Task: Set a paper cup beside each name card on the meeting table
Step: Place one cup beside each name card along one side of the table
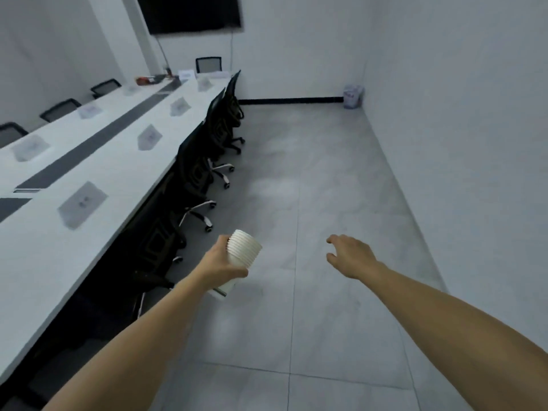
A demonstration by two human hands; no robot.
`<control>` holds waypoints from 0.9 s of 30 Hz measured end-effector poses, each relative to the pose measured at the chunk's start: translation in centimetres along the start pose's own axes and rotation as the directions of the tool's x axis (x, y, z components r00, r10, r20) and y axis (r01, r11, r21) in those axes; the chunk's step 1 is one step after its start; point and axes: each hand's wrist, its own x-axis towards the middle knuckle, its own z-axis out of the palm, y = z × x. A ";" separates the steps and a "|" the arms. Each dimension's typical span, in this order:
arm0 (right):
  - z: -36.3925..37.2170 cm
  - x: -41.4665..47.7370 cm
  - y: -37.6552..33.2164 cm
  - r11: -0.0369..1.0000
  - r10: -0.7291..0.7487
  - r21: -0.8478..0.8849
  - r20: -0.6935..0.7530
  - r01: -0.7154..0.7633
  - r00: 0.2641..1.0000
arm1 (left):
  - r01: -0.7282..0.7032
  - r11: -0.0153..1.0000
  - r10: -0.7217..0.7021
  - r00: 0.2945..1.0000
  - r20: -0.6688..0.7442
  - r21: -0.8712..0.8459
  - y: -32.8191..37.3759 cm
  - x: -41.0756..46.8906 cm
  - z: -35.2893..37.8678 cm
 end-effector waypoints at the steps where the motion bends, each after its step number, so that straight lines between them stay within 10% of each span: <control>1: -0.2 1.3 -0.7 1.000 -0.022 -0.005 0.004 0.022 1.000 | 0.016 1.000 -0.016 1.000 -0.001 0.012 -0.5 0.7 -0.7; 16: -4.8 38.2 -16.5 0.886 -0.437 -0.107 0.131 0.451 0.890 | 0.298 0.949 -0.315 0.916 -0.248 -0.103 -7.9 20.2 -14.4; 27: -5.3 49.6 -36.6 0.641 -0.756 -0.026 0.154 0.767 0.637 | 0.427 0.883 -0.470 0.792 -0.389 -0.196 -15.9 25.7 -22.9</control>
